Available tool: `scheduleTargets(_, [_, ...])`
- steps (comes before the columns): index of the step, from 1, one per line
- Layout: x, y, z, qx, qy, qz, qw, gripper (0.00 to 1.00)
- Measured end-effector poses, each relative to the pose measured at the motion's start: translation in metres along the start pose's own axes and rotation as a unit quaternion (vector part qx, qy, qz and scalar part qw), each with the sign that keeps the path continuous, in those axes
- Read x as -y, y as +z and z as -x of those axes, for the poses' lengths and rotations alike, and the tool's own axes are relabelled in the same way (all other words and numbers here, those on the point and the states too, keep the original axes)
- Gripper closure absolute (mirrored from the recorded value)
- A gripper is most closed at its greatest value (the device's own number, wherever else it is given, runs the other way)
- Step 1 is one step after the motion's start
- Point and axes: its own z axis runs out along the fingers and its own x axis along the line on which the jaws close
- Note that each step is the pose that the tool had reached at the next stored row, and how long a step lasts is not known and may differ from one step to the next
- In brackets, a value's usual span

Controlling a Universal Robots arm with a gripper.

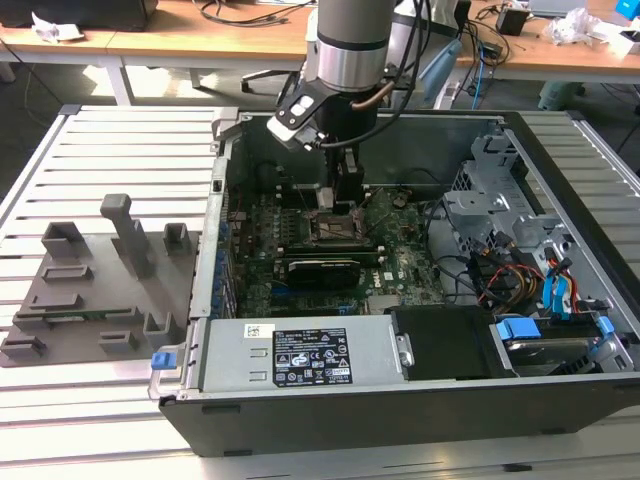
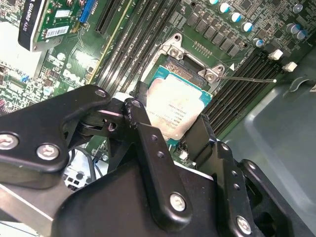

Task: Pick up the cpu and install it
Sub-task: 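Place the cpu into insertion slot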

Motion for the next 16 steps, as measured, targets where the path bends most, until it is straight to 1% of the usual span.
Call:
scheduleTargets(5, [0.0,0.0042,-0.0002,0.0002,0.0,0.0,1.0,0.45])
scheduleTargets(7, [-0.0002,0.0068,-0.0004,0.0002,0.001,-0.0001,1.0,0.45])
scheduleTargets(11, [-0.0026,0.0111,-0.001,0.0003,0.002,-0.0002,1.0,0.45])
scheduleTargets(16, [-0.0039,0.015,-0.0054,0.0007,0.004,-0.0003,1.0,0.45])
